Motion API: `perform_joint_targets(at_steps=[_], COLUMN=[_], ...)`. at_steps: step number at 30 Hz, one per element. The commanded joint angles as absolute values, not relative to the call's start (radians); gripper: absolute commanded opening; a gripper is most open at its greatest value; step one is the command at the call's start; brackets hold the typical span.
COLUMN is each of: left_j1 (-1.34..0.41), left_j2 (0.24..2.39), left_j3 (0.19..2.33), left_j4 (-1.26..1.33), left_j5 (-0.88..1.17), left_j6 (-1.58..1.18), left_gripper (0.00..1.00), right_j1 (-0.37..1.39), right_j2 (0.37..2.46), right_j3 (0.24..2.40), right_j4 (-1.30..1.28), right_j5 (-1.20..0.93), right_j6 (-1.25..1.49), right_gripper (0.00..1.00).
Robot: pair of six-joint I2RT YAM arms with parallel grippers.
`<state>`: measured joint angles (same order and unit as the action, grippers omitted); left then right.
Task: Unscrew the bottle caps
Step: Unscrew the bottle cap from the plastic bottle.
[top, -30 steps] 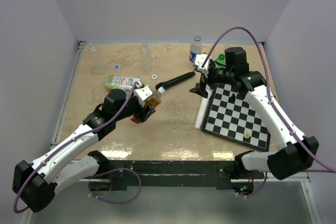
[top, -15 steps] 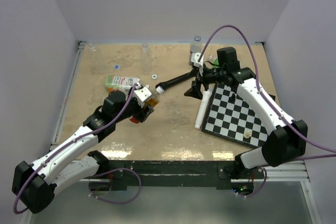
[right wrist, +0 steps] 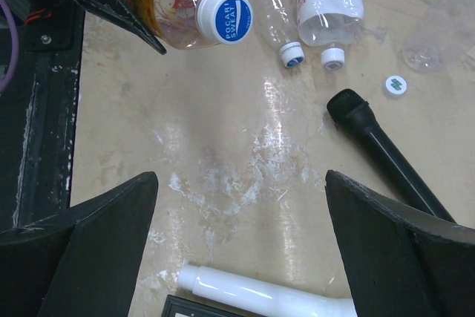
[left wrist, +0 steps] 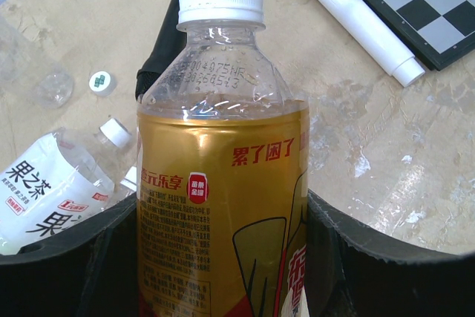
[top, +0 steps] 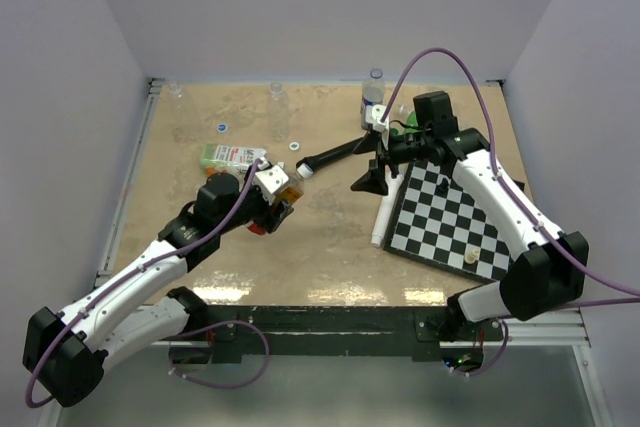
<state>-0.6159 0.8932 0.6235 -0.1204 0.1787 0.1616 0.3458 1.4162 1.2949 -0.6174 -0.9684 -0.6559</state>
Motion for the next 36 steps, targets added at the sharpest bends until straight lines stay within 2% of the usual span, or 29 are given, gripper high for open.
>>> perform_joint_targets(at_steps=[1,18,36], left_j1=[-0.620,-0.618,-0.618], left_j2=[0.885,0.885,0.885], left_j3=[0.617,0.594,0.592], left_j4=[-0.069,-0.049,-0.044], left_j5=[0.196,0.275,0.287], left_j6=[0.183,0.201,0.206], left_gripper=[0.00,0.00,0.00], right_j1=[0.344,0.347,0.360], right_j2=[1.428,1.463,1.468], right_j3=[1.358,1.299,1.266], right_j4=[-0.681,-0.703,-0.689], right_j5=[-1.025,-1.137,-1.144], right_j6=[-0.670,-0.647,-0.647], right_gripper=[0.98,0.98,0.98])
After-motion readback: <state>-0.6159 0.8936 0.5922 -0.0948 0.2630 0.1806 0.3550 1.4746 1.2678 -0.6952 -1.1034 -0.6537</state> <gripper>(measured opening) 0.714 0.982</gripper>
